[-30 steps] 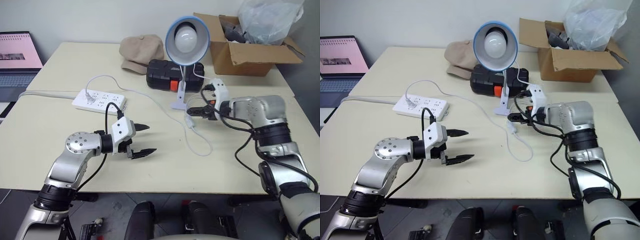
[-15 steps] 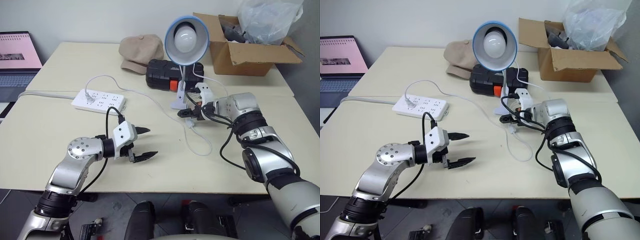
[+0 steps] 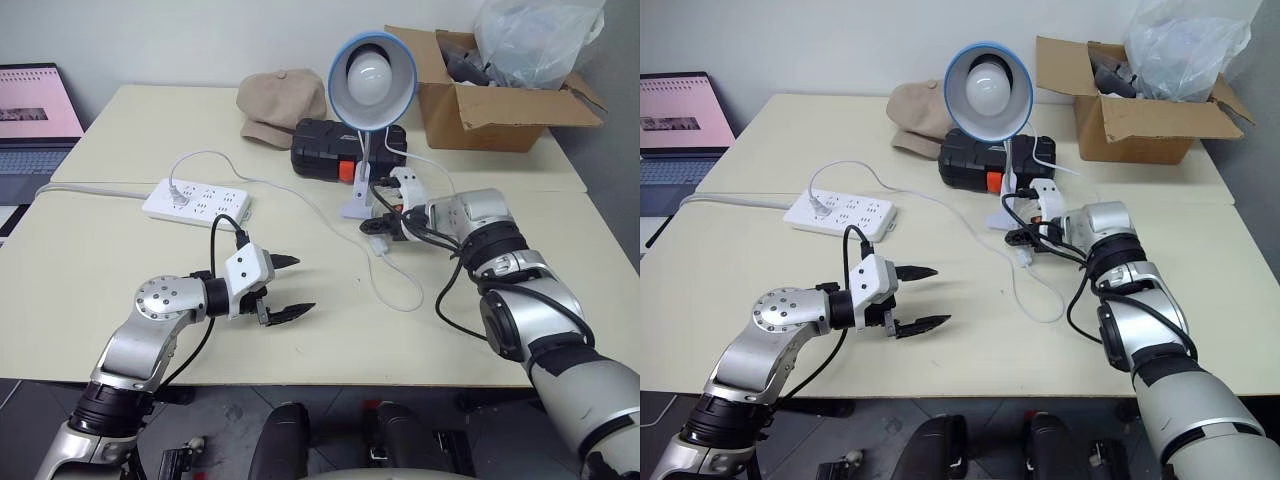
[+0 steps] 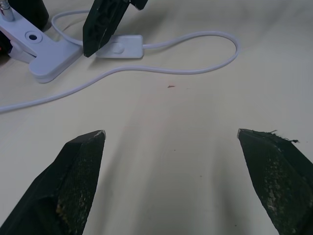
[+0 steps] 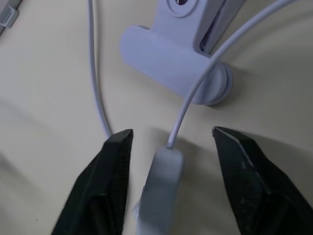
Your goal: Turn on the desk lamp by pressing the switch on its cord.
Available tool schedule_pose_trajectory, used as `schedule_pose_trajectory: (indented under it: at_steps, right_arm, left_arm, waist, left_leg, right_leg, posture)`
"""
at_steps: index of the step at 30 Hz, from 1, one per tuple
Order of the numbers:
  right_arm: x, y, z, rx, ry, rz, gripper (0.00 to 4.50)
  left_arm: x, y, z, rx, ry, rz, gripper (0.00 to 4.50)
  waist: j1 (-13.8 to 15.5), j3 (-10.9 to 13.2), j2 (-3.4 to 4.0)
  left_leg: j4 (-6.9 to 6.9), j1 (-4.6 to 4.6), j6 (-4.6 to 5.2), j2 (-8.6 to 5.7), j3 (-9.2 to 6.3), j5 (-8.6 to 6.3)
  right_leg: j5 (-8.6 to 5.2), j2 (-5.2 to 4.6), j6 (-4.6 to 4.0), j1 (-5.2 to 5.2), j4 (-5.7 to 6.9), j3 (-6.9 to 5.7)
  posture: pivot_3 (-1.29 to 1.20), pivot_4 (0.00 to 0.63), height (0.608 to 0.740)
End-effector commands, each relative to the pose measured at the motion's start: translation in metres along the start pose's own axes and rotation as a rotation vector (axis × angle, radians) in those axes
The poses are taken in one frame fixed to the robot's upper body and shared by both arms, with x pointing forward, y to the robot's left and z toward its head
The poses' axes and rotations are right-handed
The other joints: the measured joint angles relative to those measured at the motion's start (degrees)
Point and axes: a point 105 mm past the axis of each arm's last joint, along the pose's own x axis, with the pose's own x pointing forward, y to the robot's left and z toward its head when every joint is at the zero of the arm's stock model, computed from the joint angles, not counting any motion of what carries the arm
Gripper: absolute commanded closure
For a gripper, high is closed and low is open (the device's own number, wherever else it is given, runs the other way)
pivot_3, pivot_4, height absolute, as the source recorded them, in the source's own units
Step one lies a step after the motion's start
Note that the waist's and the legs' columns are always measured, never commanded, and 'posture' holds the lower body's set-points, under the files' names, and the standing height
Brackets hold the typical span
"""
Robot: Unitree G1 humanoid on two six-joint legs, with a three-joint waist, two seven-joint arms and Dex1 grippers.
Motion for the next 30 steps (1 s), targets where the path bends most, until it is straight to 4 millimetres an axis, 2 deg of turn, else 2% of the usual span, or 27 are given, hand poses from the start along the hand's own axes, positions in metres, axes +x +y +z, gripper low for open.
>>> schedule_pose_trajectory:
  at_steps: [1,2,6,14,19,25,30]
  right_arm:
    - [-0.005,0.006,0.017,-0.004,-0.048,0.025,2.93]
    - [-0.005,0.007,0.018,0.001,-0.050,0.030,3.26]
    - [-0.008,0.008,0.022,0.011,-0.061,0.040,4.10]
    - [-0.027,0.017,0.046,0.006,-0.168,0.112,4.11]
    - [-0.055,0.025,0.059,-0.034,-0.339,0.193,4.11]
    - [-0.092,0.050,0.050,-0.076,-0.496,0.380,4.11]
    - [-0.113,0.073,0.042,-0.111,-0.547,0.504,4.11]
  left_arm:
    - [-0.001,0.000,0.011,0.037,-0.034,0.001,0.00]
    - [-0.001,0.000,0.011,0.036,-0.035,0.001,0.00]
    - [0.000,0.001,0.012,0.037,-0.038,0.001,0.00]
    - [0.001,0.020,0.021,0.006,-0.070,0.059,0.00]
    - [0.004,0.034,0.049,-0.083,-0.169,0.047,0.00]
    - [0.020,0.033,0.084,-0.205,-0.274,-0.087,0.00]
    - [0.030,0.028,0.101,-0.332,-0.334,-0.199,0.00]
  waist:
    - [0.0,0.0,0.00]
    - [0.0,0.0,0.00]
    - [0.0,0.0,0.00]
    - [0.1,0.0,0.01]
    - [0.2,0.0,0.01]
    - [0.3,0.0,0.01]
    - [0.0,0.0,0.01]
  left_leg:
    - [0.00,0.00,0.00,0.00,0.00,0.00]
    - [0.00,0.00,0.00,0.00,0.00,0.00]
    - [0.00,0.00,0.00,0.00,0.00,0.00]
    - [0.00,-0.01,0.00,-0.01,0.00,0.00]
    - [0.00,-0.03,0.00,0.00,-0.08,0.00]
    - [0.01,-0.05,-0.01,-0.03,-0.08,0.00]
    - [0.04,-0.02,-0.01,-0.02,-0.12,0.01]
  right_leg:
    - [0.00,0.00,0.00,0.00,0.00,0.00]
    - [0.00,0.00,0.00,0.00,0.00,0.00]
    - [0.00,0.00,0.00,0.00,0.00,0.00]
    - [0.00,0.00,0.00,0.00,-0.01,0.00]
    - [-0.01,0.00,0.01,0.01,-0.01,-0.07]
    - [0.00,0.00,0.02,0.03,-0.02,-0.08]
    - [-0.14,0.02,0.27,0.05,0.02,-0.09]
  posture:
    - [0.00,0.150,0.740]
    - [0.00,0.150,0.740]
    - [0.00,0.150,0.740]
    - [0.00,0.150,0.740]
    - [0.00,0.150,0.740]
    - [0.00,0.150,0.740]
    - [0.00,0.150,0.740]
